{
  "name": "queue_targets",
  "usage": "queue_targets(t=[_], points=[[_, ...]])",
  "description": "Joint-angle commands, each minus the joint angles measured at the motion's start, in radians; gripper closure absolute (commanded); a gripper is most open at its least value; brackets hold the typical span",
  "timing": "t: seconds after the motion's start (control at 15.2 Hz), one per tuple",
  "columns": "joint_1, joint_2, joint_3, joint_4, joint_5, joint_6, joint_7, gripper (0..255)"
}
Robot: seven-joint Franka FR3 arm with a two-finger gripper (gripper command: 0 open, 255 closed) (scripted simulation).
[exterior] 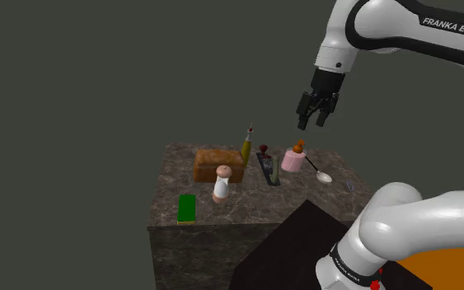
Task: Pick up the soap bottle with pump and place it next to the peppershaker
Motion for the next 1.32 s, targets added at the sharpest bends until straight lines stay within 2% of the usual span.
queue_targets(t=[0.0,0.66,1.25], points=[[0.000,0.000,0.000,0.000,0.000,0.000,0.000,0],[-0.053,0.124,-0.173,-0.091,-0.139,0.229,-0.199,0],[-0.081,0.344,-0.335,-0.065,-0.201,0.449,-0.375,0]])
